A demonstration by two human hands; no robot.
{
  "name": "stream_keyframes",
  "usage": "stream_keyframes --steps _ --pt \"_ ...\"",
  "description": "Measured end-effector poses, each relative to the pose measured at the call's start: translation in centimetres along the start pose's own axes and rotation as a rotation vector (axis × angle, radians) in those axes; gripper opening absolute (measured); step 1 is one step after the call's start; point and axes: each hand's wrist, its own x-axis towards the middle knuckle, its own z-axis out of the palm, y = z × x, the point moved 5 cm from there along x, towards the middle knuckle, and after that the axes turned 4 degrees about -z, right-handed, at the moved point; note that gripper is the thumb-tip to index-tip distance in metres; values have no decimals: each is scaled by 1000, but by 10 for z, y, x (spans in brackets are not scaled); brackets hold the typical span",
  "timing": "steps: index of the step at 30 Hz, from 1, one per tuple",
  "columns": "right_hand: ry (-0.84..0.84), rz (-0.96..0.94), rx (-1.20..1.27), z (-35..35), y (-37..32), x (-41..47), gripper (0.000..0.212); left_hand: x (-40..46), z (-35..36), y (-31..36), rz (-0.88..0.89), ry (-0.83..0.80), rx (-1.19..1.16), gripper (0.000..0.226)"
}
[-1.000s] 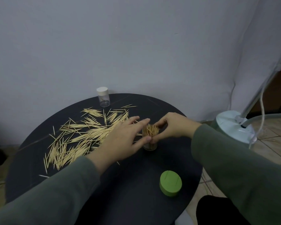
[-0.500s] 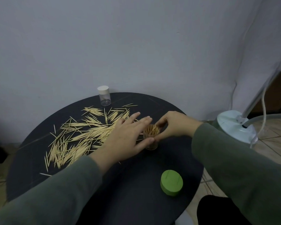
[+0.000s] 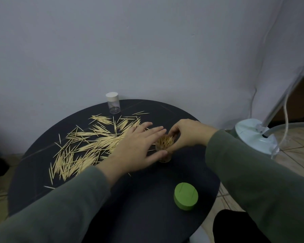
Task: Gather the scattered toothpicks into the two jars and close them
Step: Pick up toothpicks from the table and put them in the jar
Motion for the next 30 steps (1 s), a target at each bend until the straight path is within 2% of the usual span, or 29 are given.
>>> stream_keyframes --steps 2,3,9,13,17,21,24,28,30 --pt "-14 9 -3 0 -1 0 63 1 6 2 19 -114 39 73" --pt "-23 9 4 0 -2 0 62 2 6 3 30 -118 39 73" --pt "-73 1 47 3 -1 0 47 2 -8 4 78 141 -79 53" --pt "-91 9 63 3 -2 1 50 -2 0 9 203 65 -47 62" --pt "-95 18 93 4 -2 -2 54 0 5 10 177 -40 2 61" --pt "-91 7 82 4 -2 -3 40 1 -4 5 173 94 -10 49" --pt "-104 18 82 5 -3 -5 44 0 -5 -2 158 114 -26 46" --pt "-115 35 59 4 -5 -7 48 -3 -1 -1 202 45 -9 51" --pt "-124 47 -1 1 -8 -9 62 -3 -2 -1 183 21 -53 53"
